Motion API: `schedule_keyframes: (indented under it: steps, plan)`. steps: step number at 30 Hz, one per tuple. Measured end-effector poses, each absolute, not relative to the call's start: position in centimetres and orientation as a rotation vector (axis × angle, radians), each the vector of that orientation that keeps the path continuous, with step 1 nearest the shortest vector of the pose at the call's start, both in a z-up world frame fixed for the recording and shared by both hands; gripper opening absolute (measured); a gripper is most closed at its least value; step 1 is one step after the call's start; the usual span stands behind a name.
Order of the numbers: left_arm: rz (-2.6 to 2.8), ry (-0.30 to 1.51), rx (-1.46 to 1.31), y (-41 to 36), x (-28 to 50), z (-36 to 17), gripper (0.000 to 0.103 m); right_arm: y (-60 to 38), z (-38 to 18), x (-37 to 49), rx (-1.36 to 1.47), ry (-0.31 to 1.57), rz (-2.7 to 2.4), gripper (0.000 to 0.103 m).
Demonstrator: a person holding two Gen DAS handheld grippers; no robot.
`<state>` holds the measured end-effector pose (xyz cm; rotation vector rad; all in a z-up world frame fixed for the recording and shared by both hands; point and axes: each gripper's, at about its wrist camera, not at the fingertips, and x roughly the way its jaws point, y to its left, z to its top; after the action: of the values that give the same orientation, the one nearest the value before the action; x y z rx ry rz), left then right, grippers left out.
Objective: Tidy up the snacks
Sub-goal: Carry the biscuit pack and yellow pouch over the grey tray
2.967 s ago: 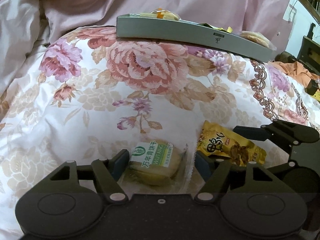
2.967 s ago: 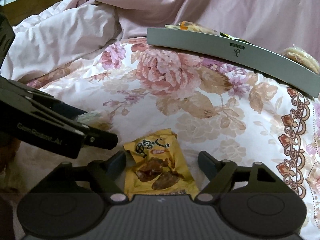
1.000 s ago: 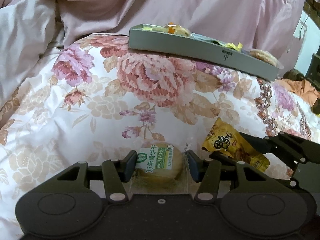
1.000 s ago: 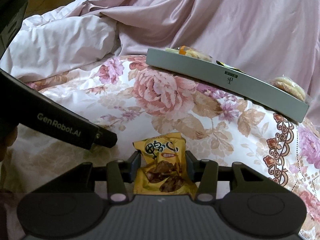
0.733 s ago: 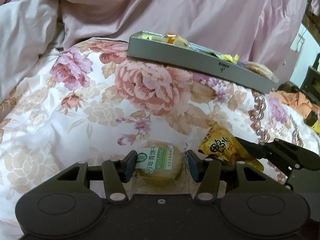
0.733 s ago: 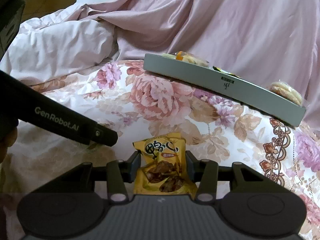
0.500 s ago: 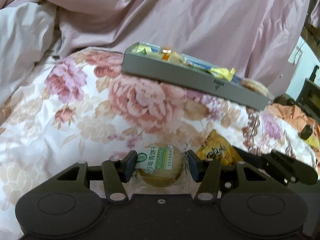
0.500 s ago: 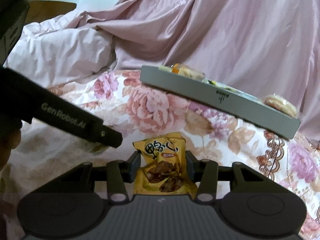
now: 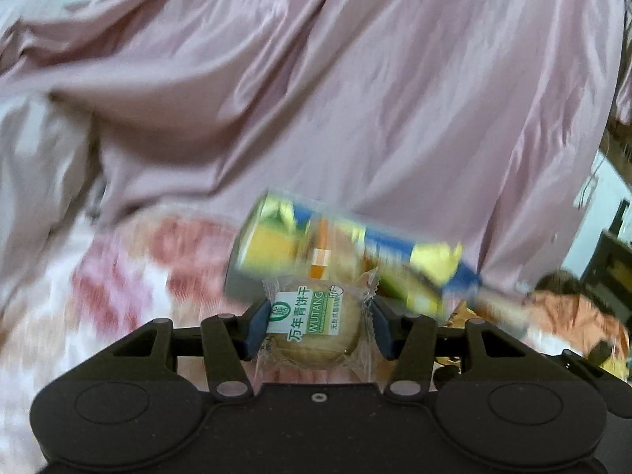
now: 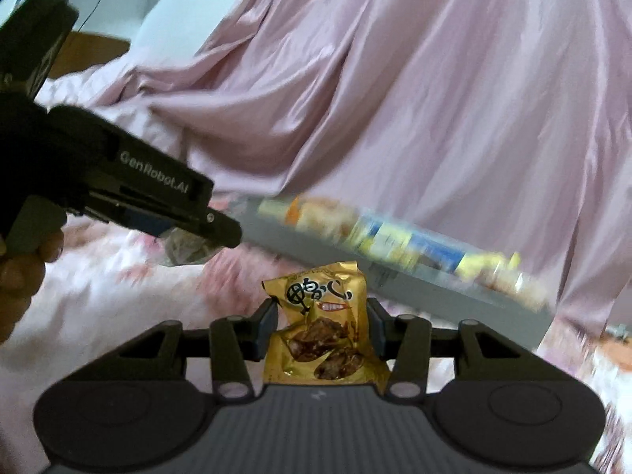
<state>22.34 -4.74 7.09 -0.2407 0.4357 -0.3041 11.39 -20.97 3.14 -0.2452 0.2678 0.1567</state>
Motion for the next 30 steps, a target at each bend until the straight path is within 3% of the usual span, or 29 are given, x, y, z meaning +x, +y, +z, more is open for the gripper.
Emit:
schedule_keyframes:
  steps: [6,12,30]
  plan:
    - [-0.289,0.37,-0.19,-6.0,26.6,10.3,0.056,-22.4,6.7,15.9,-0.226,0.198,0.142,0.053]
    - [-0.282,0.421,-0.2,-6.8,31.1,10.0,0.056,-22.9,8.5,21.2,-0.144,0.228,0.171,0.053]
    - [-0.245,0.502,-0.222,-6.2,36.1,6.1,0.057,-23.2,5.8,29.2,-0.025,0.365,0.155,0.053]
